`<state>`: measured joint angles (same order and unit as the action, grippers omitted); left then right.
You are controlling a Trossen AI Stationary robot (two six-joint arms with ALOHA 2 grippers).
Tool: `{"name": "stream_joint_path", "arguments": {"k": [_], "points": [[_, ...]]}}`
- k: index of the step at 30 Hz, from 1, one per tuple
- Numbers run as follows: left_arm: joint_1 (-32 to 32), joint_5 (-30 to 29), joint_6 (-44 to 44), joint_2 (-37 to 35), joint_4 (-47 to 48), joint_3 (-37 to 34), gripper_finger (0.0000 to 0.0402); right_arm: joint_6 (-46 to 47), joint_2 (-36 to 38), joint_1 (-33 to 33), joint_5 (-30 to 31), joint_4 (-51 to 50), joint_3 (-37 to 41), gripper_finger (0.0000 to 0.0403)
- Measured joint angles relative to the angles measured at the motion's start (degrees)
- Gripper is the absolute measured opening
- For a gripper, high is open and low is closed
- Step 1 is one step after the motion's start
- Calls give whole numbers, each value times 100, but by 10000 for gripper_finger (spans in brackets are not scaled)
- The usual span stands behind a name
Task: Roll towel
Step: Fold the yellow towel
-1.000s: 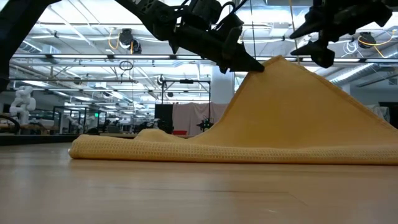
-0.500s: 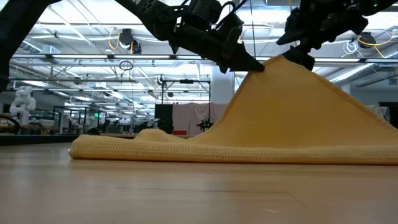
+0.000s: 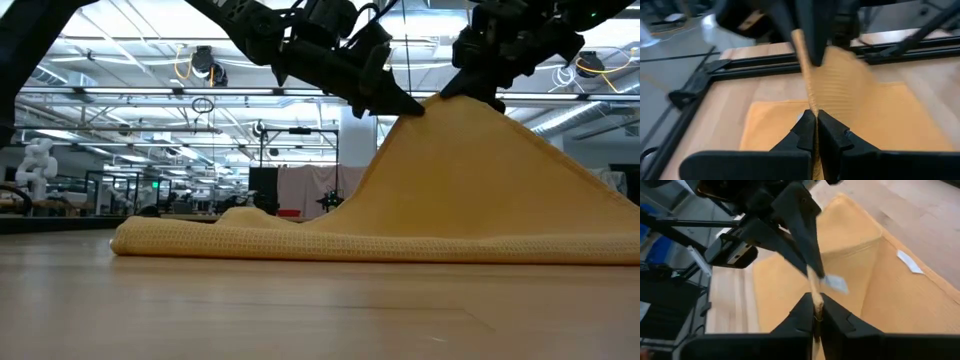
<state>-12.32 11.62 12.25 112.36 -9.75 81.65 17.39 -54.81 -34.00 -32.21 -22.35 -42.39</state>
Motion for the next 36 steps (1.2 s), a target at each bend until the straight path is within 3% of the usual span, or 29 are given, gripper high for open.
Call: {"name": "stream_joint_path", "arguments": {"k": [3,9,12,18,22,28,31,36], "points": [[-2,-488,-497,-35,-21,0,22,128,70,1,398,-279,0,13],[-214,-737,-1926,-505,340,0,84,70,190,-2,1152,-1031,0,3],[-308,-1098,-2182,-821,1335,4,115,100,193,-4,1550,-1258,0,4],[-534,-2570,-2097,-892,4087,-255,140,99,191,-10,2449,-1353,0,3],[-858,-2255,-2096,-822,4447,-777,142,-47,191,-43,2770,-1393,0,3],[-1274,-1714,-2082,-824,4114,-1249,142,-221,189,-223,2911,-1755,0,4],[-1348,-1609,-1946,-828,3619,-1491,137,-210,189,-324,3177,-1961,0,4],[-1370,-1580,-1970,-844,3640,-1543,120,-223,189,-472,3363,-1989,0,4]]}}
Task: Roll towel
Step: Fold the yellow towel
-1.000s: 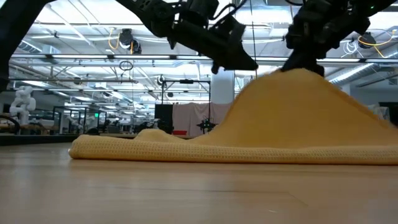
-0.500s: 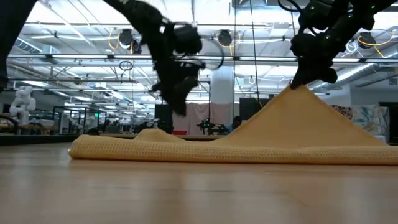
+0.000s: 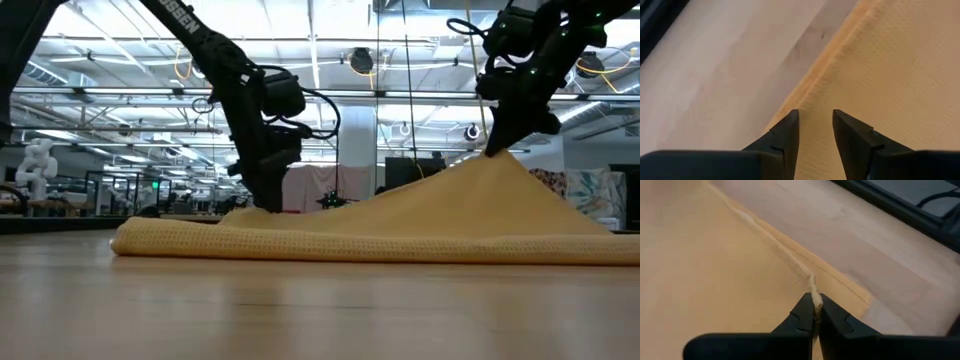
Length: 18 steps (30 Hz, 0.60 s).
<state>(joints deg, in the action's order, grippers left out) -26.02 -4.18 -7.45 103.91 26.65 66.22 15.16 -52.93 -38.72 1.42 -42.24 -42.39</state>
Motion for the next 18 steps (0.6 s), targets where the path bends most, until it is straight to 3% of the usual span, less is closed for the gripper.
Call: {"name": "stream_joint_path", "arguments": {"k": [11,18], "points": [[191,165,-385,-129,369,24,104,-109,-453,-70,690,-80,0,9],[300,176,-427,-122,385,24,104,362,-742,-70,1337,-242,0,72]]}}
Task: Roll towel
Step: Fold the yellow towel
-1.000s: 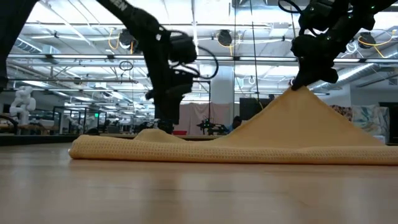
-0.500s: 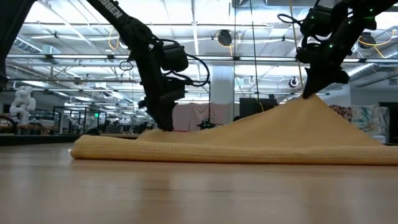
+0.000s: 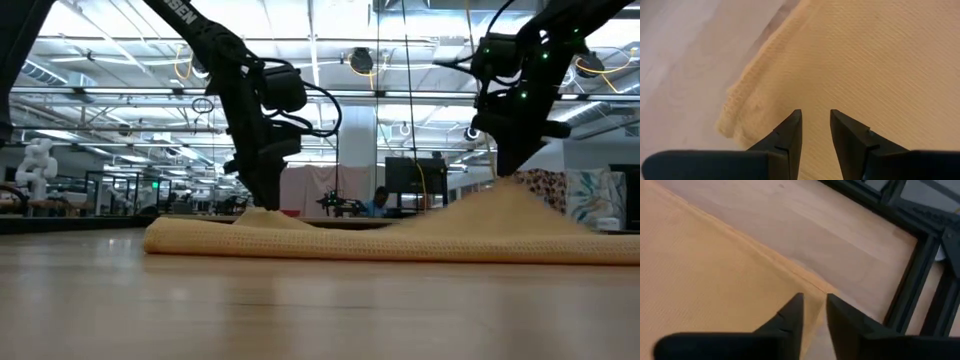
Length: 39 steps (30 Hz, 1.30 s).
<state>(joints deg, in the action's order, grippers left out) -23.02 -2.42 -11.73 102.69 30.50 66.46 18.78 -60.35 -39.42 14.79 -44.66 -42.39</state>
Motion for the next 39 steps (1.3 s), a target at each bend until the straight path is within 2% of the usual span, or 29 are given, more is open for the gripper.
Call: {"name": "stream_joint_path", "arguments": {"k": [7,13,18,25,30,39], "points": [[157,171,-374,1,-1,0,104,470,12,0,-87,-242,0,166],[693,870,-597,7,-183,-82,104,782,119,116,-1562,-451,0,201],[1365,886,-851,7,-216,-446,104,1093,121,596,-2374,-485,238,193],[2116,510,-1666,-35,-296,-1294,104,2018,121,1716,-2714,350,938,156],[2352,402,-1948,-69,-142,-1478,104,2849,121,2585,-2600,959,1287,132],[2299,290,-2100,-450,827,-1302,104,4075,119,3891,-1695,1474,1342,99]]}}
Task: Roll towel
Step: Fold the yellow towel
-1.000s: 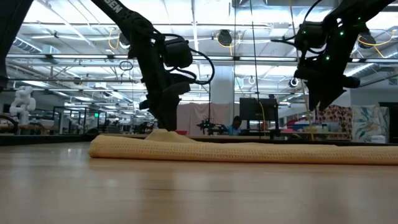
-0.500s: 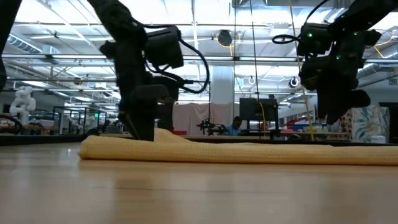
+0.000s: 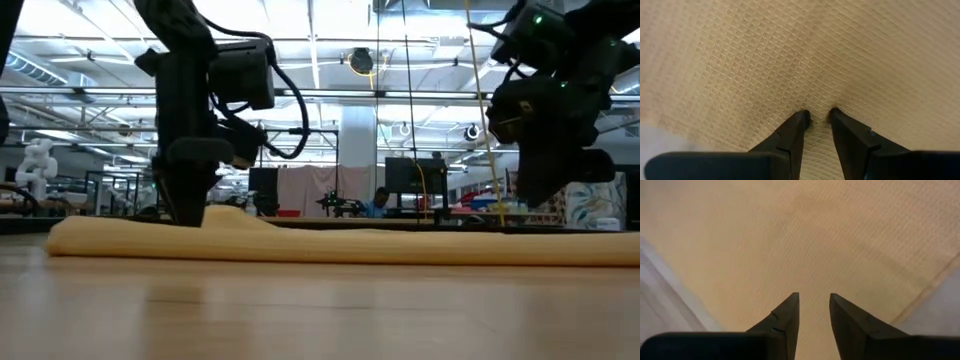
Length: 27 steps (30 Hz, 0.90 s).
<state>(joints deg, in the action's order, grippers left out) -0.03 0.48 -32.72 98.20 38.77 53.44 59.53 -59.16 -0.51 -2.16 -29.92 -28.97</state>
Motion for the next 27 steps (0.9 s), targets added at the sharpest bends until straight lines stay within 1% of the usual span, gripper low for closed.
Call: {"name": "stream_joint_path", "arguments": {"k": [3,5,7,9,12,15,18,20,22,24,25,27], "points": [[-65,-152,3,-329,447,216,104,211,0,179,78,214,0,94],[-97,-176,4,-600,486,381,104,280,16,230,62,333,-2,94],[-103,-205,-2,-834,684,416,104,289,85,258,38,434,-7,96],[-94,-207,-72,-1037,686,430,104,281,206,270,38,441,-52,100],[-1,-209,-437,-1302,603,462,104,206,419,273,37,345,-180,102],[208,-236,-1026,-1342,574,459,104,149,609,270,41,-13,-356,102],[454,-252,-1971,-1345,536,458,104,125,692,232,47,-306,-445,102],[594,-233,-3041,-1267,586,424,104,125,704,204,4,-311,-452,102],[726,-163,-4342,-1225,763,414,104,129,694,199,-94,-305,-452,102],[851,33,-5375,-1224,822,419,105,126,674,201,-175,-280,-452,102],[925,102,-5694,-1220,860,419,106,105,667,201,-234,-289,-452,102],[1077,126,-6060,-1216,833,419,116,73,647,201,-265,-263,-457,102]]}}
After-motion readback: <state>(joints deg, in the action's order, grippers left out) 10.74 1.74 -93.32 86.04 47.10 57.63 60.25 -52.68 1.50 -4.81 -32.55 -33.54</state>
